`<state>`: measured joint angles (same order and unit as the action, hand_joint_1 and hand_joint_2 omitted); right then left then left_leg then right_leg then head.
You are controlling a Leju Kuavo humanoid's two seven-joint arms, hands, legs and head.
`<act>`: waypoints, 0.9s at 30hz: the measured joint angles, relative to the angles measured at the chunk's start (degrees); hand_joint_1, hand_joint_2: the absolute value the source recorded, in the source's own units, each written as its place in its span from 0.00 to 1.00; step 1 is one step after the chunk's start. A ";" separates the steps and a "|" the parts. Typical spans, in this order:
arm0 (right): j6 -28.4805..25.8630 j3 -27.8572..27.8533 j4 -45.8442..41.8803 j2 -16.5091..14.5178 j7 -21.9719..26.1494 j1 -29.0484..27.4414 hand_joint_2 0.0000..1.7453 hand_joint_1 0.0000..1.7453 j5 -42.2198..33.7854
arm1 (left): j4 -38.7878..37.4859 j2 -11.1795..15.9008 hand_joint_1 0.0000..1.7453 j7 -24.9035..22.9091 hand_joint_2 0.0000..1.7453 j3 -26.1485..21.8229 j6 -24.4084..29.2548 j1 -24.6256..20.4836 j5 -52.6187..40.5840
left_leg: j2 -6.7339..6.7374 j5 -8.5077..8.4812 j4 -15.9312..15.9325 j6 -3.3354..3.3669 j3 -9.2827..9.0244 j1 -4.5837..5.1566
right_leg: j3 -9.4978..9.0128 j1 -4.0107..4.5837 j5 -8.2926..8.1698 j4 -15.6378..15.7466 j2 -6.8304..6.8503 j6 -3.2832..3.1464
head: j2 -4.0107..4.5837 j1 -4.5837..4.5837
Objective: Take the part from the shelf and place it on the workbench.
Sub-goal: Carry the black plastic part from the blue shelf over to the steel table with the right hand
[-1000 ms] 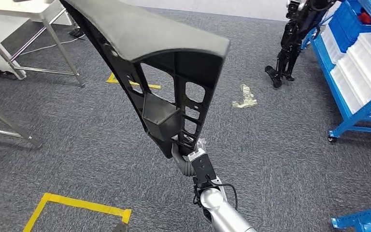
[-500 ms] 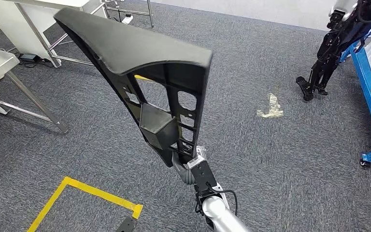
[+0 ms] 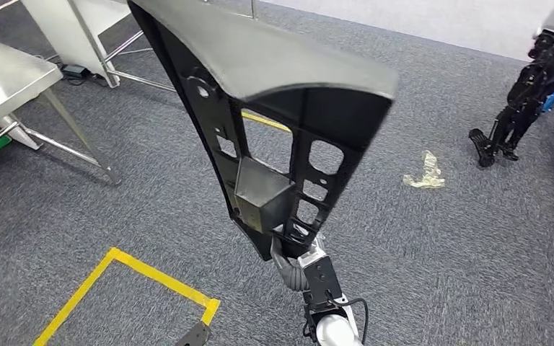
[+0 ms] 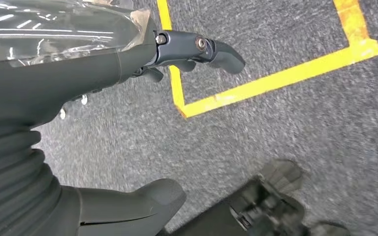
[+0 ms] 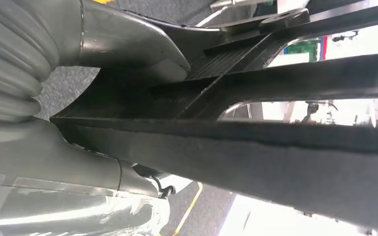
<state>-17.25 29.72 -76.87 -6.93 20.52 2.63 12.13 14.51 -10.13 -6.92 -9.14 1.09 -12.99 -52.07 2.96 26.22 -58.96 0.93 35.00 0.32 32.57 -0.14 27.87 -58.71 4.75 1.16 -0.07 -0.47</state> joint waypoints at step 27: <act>1.46 -5.43 -4.31 0.15 -0.46 -4.70 1.00 1.00 1.76 | 0.76 4.42 0.00 2.29 1.00 2.26 -1.47 2.00 -3.55 | -1.24 1.79 -6.80 -1.03 3.26 -0.75 | -0.06 -0.76 -0.15 -0.09 -0.67 -1.01 | 0.00 -0.25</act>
<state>-15.79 24.29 -81.18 -6.78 20.05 -2.06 13.89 15.26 -5.71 -4.63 -6.88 -0.38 -10.98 -55.61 1.72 28.01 -65.77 -0.10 38.27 -0.43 32.51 -0.90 27.73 -58.79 4.09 0.15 -0.07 -0.72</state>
